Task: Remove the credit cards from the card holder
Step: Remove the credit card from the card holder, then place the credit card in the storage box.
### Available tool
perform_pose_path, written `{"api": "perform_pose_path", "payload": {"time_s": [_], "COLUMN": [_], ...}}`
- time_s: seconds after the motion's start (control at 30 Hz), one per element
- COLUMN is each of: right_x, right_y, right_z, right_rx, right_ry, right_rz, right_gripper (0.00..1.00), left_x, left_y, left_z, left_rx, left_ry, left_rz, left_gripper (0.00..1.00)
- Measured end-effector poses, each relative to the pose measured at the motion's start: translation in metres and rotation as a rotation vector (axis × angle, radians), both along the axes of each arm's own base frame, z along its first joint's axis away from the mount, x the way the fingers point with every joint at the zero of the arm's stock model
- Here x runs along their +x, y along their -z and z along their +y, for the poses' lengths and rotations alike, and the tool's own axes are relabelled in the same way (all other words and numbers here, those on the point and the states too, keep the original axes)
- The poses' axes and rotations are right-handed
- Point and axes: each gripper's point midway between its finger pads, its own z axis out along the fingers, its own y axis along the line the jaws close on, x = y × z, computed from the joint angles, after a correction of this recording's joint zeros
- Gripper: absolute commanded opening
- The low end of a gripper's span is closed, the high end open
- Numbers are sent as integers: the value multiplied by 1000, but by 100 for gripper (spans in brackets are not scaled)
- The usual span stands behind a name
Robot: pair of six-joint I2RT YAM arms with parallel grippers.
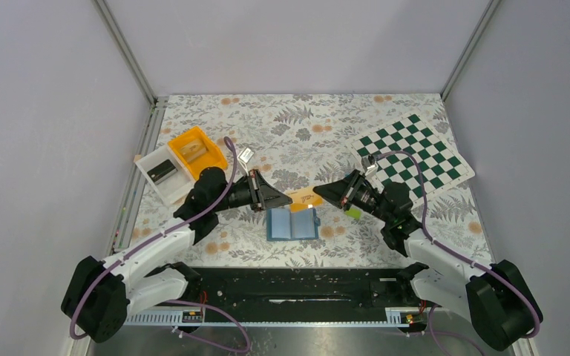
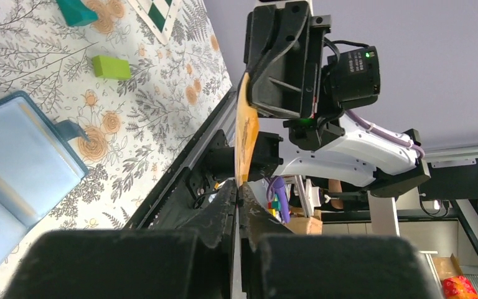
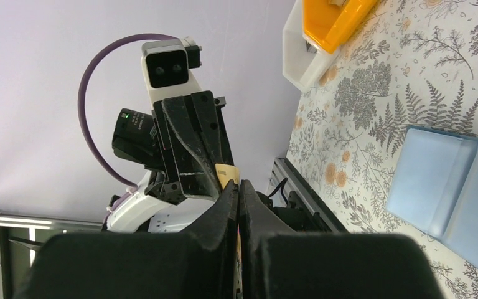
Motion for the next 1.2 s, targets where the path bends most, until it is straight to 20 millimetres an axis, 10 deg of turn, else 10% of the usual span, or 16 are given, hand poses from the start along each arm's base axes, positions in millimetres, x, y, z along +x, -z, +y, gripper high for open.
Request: {"api": "perform_pose_path", "payload": {"time_s": [0.13, 0.33, 0.5, 0.93, 1.2], "right_x": [1, 2, -7, -35, -33], "right_y": [2, 7, 11, 5, 32], "right_z": [-1, -2, -9, -32, -35], "right_rx": [-1, -19, -89, -264, -361], "right_ry": [11, 18, 24, 27, 20], "right_rz": [3, 9, -1, -135, -116], "right_gripper": [9, 56, 97, 100, 99], "left_x": [3, 15, 71, 208, 247], "left_y": [7, 13, 11, -16, 18], "left_z": [-1, 6, 57, 256, 325], "left_rx": [6, 25, 91, 312, 428], "left_ry": [-9, -41, -240, -731, -787], "left_rz": [30, 44, 62, 114, 249], "left_gripper": [0, 0, 0, 0, 0]}}
